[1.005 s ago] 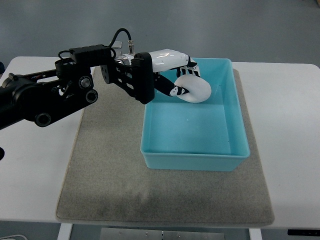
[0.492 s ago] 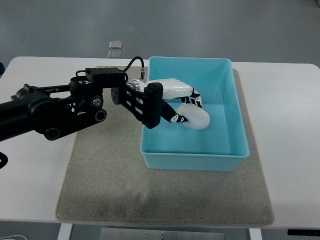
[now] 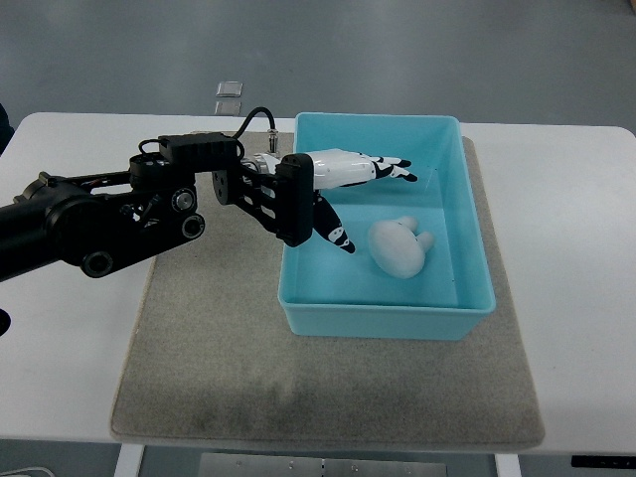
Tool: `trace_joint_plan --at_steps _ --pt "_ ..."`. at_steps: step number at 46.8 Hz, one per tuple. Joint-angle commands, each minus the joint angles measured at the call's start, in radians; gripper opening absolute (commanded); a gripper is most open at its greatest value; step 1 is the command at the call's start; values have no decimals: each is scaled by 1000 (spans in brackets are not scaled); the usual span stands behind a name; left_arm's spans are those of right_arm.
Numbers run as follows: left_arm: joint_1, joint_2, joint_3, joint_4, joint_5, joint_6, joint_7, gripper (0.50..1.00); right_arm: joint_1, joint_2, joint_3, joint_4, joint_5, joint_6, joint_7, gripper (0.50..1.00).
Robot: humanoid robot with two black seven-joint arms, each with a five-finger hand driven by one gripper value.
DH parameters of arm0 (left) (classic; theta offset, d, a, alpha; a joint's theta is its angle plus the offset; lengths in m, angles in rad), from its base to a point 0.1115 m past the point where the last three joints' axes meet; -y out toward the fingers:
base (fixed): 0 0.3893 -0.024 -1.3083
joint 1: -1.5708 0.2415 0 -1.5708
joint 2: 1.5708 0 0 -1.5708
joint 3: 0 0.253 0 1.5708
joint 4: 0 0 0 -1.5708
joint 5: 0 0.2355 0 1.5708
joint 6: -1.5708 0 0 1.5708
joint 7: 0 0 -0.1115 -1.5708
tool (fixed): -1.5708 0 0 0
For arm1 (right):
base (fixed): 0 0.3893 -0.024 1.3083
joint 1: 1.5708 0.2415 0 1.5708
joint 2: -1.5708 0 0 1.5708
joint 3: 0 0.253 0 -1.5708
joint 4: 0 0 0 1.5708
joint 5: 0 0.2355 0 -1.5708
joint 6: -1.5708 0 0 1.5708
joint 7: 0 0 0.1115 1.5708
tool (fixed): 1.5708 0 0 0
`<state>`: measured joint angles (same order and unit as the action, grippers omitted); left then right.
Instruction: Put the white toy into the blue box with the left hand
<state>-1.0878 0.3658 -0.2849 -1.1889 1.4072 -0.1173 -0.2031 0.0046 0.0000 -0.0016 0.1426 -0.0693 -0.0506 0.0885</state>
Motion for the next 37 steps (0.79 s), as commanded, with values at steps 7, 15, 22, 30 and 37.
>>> trace_joint_plan --at_steps 7,15,22,30,37 --pt "20 44 -52 20 -327 57 -1 992 0 0 0 0 -1 0 -1 936" --pt "32 71 -114 37 -621 152 -2 992 0 0 0 0 0 0 0 936" --pt "34 70 -165 101 -871 310 1 992 0 0 0 0 0 0 0 936" --pt "34 70 -169 141 -1132 358 20 992 0 0 0 0 0 0 0 936" --pt "34 78 -197 153 -1310 344 40 994 0 0 0 0 0 0 0 936"
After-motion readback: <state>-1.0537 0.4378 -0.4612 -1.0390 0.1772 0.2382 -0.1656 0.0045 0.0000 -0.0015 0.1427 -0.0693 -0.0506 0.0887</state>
